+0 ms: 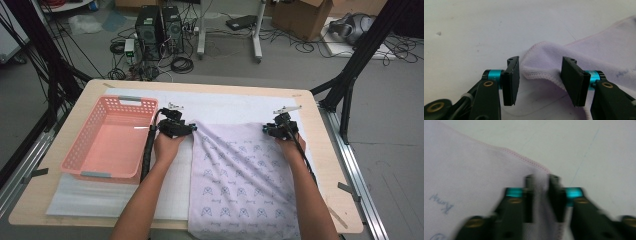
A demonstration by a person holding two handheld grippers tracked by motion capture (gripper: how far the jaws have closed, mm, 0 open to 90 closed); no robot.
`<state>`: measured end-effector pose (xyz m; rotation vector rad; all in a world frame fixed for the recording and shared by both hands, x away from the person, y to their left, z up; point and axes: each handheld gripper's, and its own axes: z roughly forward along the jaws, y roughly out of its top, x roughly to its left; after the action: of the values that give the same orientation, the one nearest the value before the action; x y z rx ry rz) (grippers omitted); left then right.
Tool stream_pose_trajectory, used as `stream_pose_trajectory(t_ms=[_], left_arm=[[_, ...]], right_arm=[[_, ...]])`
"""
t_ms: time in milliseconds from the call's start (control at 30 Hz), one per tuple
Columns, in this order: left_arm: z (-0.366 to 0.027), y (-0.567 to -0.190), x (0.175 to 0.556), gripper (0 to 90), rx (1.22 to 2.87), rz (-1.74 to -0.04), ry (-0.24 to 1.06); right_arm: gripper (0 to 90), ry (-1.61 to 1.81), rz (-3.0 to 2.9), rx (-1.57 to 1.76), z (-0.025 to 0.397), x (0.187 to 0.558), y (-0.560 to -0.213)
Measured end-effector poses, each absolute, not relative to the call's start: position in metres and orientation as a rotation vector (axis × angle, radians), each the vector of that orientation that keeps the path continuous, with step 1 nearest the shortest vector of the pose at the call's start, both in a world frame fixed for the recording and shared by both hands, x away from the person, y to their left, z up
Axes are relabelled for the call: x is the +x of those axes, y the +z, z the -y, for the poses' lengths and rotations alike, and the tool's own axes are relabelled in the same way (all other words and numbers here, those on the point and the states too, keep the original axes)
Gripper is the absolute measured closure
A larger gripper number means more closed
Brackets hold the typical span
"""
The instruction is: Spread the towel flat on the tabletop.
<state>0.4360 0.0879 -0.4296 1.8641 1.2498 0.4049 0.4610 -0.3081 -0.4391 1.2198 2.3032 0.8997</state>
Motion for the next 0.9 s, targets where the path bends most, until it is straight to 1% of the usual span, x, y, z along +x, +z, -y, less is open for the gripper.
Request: stream_pose_trajectory(t_ms=[100, 167, 233, 267, 300, 333, 400, 467, 500, 567, 633, 667, 700, 733, 767, 800, 833, 900], left_arm=[[-0.086, -0.43, 0.436, 48.5, 1.881, -1.253, 0.426], [-0.082, -0.431, 0.436, 48.0, 1.906, -1.248, 0.437], [-0.078, -0.431, 0.436, 47.5, 1.885, -1.25, 0.436], [-0.075, -0.431, 0.436, 47.2, 1.873, -1.247, 0.442], [-0.072, -0.431, 0.437, 47.4, 1.871, -1.24, 0.447], [-0.069, -0.432, 0.437, 47.5, 1.866, -1.237, 0.449], [-0.064, -0.433, 0.441, 47.3, 1.888, -1.239, 0.423], [-0.06, -0.434, 0.442, 47.2, 1.894, -1.236, 0.414], [-0.053, -0.436, 0.446, 47.0, 1.904, -1.229, 0.384], [-0.049, -0.437, 0.447, 47.3, 1.897, -1.222, 0.396], [-0.039, -0.443, 0.453, 47.2, 1.94, -1.233, 0.367], [-0.033, -0.445, 0.453, 47.7, 1.964, -1.225, 0.393], [-0.028, -0.445, 0.451, 50.4, 1.995, -1.203, 0.464], [-0.026, -0.444, 0.451, 61.1, 2.021, -1.177, 0.503], [-0.027, -0.443, 0.452, 75.1, 2.016, -1.182, 0.477], [-0.026, -0.442, 0.454, 84.7, 2.027, -1.216, 0.523], [-0.026, -0.441, 0.456, 85.9, 2.035, -1.245, 0.583], [-0.035, -0.441, 0.464, 86.5, 2.001, -1.31, 0.617]], right_arm=[[87.4, 0.732, -2.207, 1.194, 0.31, 0.469, -0.431], [88.1, 0.758, -2.041, 1.289, 0.326, 0.472, -0.424], [87.9, 0.748, -1.947, 1.386, 0.34, 0.472, -0.423], [86.3, 0.762, -1.945, 1.429, 0.345, 0.473, -0.425], [81.7, 0.771, -1.958, 1.451, 0.347, 0.473, -0.427], [71.0, 0.772, -1.949, 1.447, 0.347, 0.471, -0.427], [65.1, 0.83, -1.93, 1.456, 0.349, 0.467, -0.424], [62.5, 0.871, -1.928, 1.439, 0.35, 0.463, -0.419], [61.8, 0.89, -1.93, 1.428, 0.35, 0.46, -0.416], [61.6, 0.913, -1.933, 1.412, 0.35, 0.458, -0.413], [61.0, 0.953, -1.952, 1.378, 0.352, 0.449, -0.405], [60.9, 0.964, -1.958, 1.365, 0.352, 0.446, -0.403], [60.7, 0.97, -1.963, 1.358, 0.353, 0.444, -0.402], [60.7, 0.972, -1.968, 1.347, 0.354, 0.441, -0.401], [60.7, 0.973, -1.968, 1.346, 0.356, 0.44, -0.401], [60.7, 0.974, -1.973, 1.347, 0.357, 0.439, -0.401], [60.7, 0.985, -1.976, 1.347, 0.359, 0.438, -0.402], [60.8, 1.003, -1.983, 1.359, 0.359, 0.436, -0.403]])
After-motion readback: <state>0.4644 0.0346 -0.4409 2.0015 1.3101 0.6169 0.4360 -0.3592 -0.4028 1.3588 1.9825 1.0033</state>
